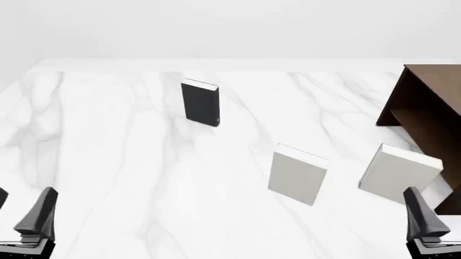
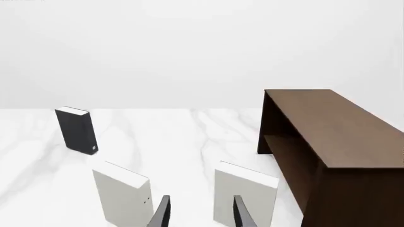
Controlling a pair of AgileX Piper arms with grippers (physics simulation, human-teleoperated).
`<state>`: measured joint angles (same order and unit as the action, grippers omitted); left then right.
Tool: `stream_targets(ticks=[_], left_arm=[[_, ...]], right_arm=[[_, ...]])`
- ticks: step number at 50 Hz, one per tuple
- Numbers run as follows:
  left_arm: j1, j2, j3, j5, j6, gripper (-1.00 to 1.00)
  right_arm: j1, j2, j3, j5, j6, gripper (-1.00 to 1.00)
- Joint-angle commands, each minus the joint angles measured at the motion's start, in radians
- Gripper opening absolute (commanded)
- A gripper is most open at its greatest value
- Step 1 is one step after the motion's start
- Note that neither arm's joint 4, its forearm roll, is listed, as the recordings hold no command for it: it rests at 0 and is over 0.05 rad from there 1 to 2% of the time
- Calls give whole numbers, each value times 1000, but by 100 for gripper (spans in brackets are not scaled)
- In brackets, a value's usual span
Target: Pick up the book on the left and place it on top of the shelf.
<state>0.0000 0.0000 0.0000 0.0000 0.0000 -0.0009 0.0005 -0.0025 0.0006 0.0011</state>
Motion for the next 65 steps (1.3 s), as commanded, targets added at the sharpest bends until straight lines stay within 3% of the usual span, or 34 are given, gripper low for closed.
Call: stream_targets(ticks=[1,8,16,21,26,29,40,47,65], left_arm=[[0,0,0,0,0,100],[0,0,0,0,0,100],[0,0,0,0,0,100],[0,0,0,0,0,100],[0,0,0,0,0,100],[0,0,0,0,0,100],[0,0,0,0,0,100],[0,0,0,0,0,100],[0,0,0,0,0,100]], right_arm=[[-2,0,-6,6,10,100],[-8,2,-32,23,44,100],[17,3,-144,102,55,100],[58,22,-208,133,22,100],[100,119,-304,132,-9,100],[116,185,-371,124,0,100],[213,442,-572,101,-103,100],[274,572,-685,105,-123,100],[343,868,-944,171,-207,100]])
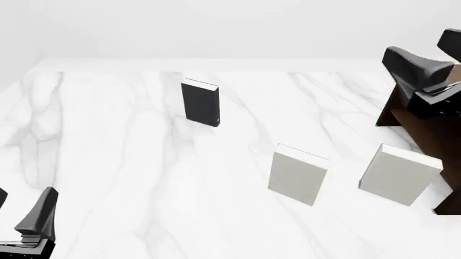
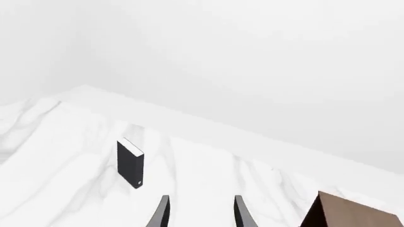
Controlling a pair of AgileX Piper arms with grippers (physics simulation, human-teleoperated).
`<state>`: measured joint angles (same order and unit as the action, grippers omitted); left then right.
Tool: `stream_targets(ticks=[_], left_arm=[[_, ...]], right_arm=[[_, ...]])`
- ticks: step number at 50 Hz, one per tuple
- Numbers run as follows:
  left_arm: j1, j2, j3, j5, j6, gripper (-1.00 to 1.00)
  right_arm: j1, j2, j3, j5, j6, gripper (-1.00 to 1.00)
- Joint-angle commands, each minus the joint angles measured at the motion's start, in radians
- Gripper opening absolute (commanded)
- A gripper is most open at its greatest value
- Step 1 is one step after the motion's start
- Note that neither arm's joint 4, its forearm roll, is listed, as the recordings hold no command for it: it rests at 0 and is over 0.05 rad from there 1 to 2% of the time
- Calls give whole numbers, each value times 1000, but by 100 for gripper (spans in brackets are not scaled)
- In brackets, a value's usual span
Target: Pick up the book on the left and place it on top of the shelf.
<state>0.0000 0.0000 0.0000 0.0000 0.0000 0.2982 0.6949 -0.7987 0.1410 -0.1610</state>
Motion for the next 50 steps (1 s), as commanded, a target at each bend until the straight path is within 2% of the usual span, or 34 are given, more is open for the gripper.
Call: stream_targets(ticks=[1,11,30,50], left_arm=[[0,0,0,0,0,100],[0,0,0,0,0,100],[0,0,0,0,0,100],[0,0,0,0,0,100]], right_arm=[[44,186,-152,31,-50,100],[83,317,-251,70,-74,100],[85,530,-393,90,-95,100],[91,738,-488,51,-124,100]])
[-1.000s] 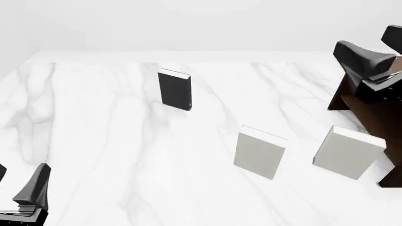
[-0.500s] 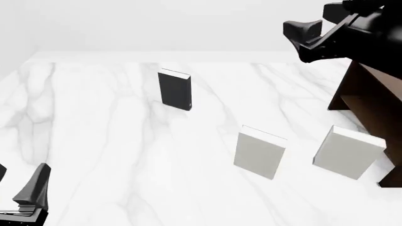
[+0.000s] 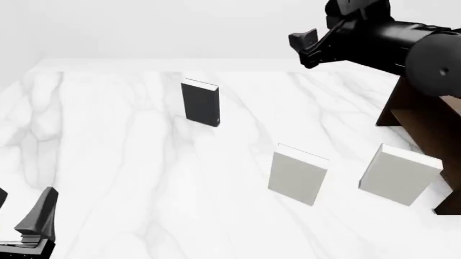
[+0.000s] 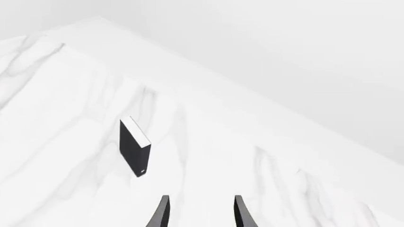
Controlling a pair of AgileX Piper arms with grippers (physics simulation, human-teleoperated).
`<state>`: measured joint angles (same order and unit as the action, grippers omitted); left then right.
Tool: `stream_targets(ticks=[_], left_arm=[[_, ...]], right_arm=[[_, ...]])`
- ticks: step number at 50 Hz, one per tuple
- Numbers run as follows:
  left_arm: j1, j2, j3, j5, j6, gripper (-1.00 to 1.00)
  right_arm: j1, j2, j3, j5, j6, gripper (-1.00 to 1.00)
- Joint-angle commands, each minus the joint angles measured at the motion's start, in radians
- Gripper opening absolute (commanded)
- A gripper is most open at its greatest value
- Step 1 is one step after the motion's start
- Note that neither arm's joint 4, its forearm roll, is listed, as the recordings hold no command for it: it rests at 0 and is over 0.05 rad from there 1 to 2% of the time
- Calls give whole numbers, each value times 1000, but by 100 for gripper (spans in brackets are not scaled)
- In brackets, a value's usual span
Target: Pick up the book on the left and place it on top of the shelf.
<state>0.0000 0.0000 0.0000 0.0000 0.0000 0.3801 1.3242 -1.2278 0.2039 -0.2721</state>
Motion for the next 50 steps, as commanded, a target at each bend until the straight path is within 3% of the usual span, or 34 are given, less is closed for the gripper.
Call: stream_targets(ticks=[1,29,30,31,50], left_arm=[[0,0,0,0,0,100],[0,0,0,0,0,100],[0,0,0,0,0,100],[0,0,0,0,0,100],[0,0,0,0,0,100]], right_arm=[[12,124,-71,-17,-11,100],[65,319,-167,-97,30,100],[76,343,-181,-107,35,100],[110,462,-239,-146,71,100],[133,552,-314,-149,93,100]])
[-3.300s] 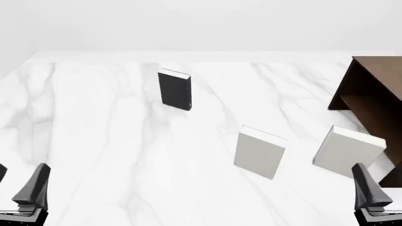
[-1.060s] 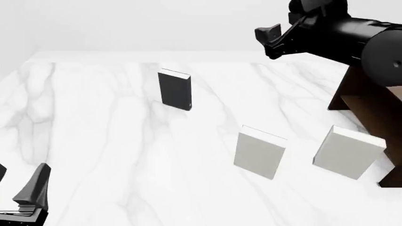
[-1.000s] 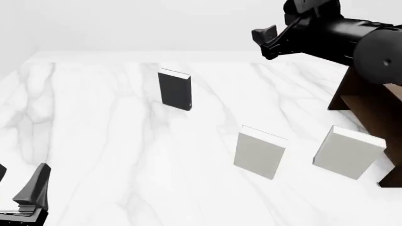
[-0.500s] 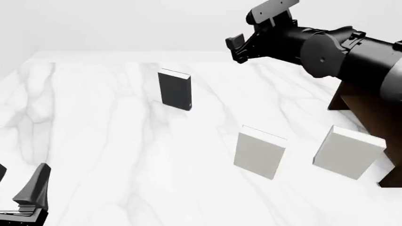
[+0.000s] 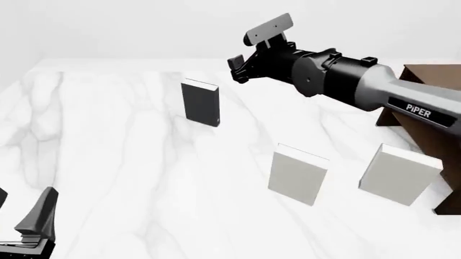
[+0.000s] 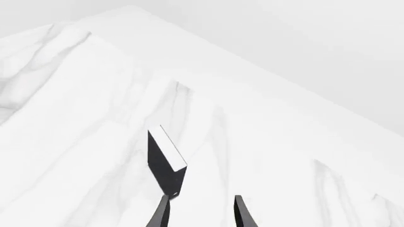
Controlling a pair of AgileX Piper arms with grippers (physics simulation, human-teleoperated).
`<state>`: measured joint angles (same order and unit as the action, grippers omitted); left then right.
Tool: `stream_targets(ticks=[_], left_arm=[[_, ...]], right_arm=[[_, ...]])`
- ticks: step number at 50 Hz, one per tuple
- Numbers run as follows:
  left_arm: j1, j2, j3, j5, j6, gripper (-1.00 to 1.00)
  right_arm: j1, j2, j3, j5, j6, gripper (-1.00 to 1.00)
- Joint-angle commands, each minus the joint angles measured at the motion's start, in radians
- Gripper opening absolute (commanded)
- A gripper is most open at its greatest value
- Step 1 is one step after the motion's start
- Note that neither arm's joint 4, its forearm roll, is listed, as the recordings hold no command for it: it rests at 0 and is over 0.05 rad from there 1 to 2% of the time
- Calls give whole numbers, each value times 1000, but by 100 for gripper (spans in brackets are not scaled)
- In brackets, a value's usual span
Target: Pick up the book on the left and place it on top of the shelf.
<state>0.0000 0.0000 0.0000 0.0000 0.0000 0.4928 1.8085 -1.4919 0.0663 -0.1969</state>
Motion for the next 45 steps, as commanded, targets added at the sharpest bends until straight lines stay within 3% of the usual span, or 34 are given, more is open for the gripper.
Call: stream_targets(ticks=[1,45], left_arm=[[0,0,0,0,0,100],[0,0,0,0,0,100]], right_arm=[[24,73,-52,-14,20,100],[44,233,-171,-49,64,100]])
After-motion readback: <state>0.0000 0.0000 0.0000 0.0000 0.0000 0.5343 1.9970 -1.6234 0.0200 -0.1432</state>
